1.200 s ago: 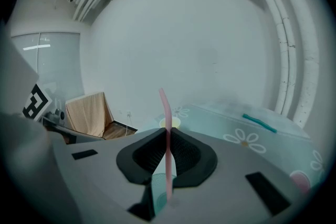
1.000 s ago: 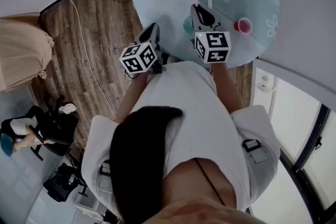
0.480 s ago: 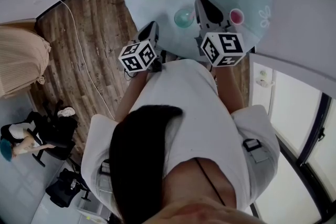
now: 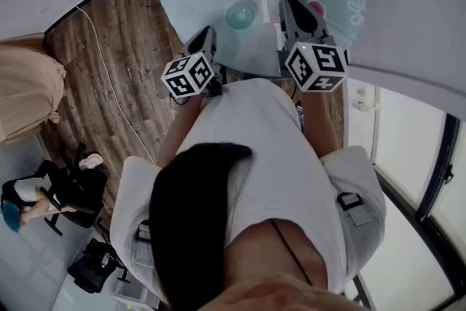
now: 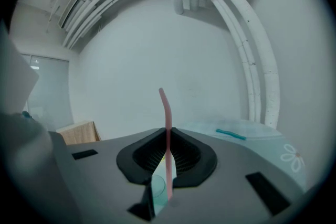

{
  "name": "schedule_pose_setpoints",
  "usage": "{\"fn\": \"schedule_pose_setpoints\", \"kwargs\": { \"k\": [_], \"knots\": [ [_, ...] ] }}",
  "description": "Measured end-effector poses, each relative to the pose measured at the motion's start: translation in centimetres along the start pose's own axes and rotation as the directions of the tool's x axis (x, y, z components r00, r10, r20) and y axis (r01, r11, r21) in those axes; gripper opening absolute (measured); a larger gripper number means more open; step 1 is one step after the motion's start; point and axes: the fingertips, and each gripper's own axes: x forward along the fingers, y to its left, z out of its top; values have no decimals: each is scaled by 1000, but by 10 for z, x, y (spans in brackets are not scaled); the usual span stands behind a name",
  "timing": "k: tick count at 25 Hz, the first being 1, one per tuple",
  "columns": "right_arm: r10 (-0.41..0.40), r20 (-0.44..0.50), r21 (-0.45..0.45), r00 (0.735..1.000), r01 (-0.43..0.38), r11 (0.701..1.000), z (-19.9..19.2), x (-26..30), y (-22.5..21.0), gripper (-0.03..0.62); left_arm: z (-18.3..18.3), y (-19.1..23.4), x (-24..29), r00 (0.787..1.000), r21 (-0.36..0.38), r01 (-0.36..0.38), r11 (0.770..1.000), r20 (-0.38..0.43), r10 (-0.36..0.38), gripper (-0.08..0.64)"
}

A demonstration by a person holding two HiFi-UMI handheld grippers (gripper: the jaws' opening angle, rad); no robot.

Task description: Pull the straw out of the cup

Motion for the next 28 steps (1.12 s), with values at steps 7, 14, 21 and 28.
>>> {"fn": "schedule_pose_setpoints", "kwargs": {
  "k": [7,14,21,28],
  "knots": [
    [-31,-129,185,991,55,981,-49,-5,-23,46,-5,-13,3,1000,33,17,999,-16,-16,9],
    [-62,-293,214,954,129,968,-110,0,-29,46,-4,-6,-2,1000,46,-6,999,-20,7,11],
    [-22,-452,275,892,162,948,-160,12,-25,46,-2,5,-4,999,30,-30,999,-22,31,9],
    [14,-536,280,844,163,946,-193,27,-21,46,-2,17,-5,998,9,-53,999,-31,53,9]
  ]
}}
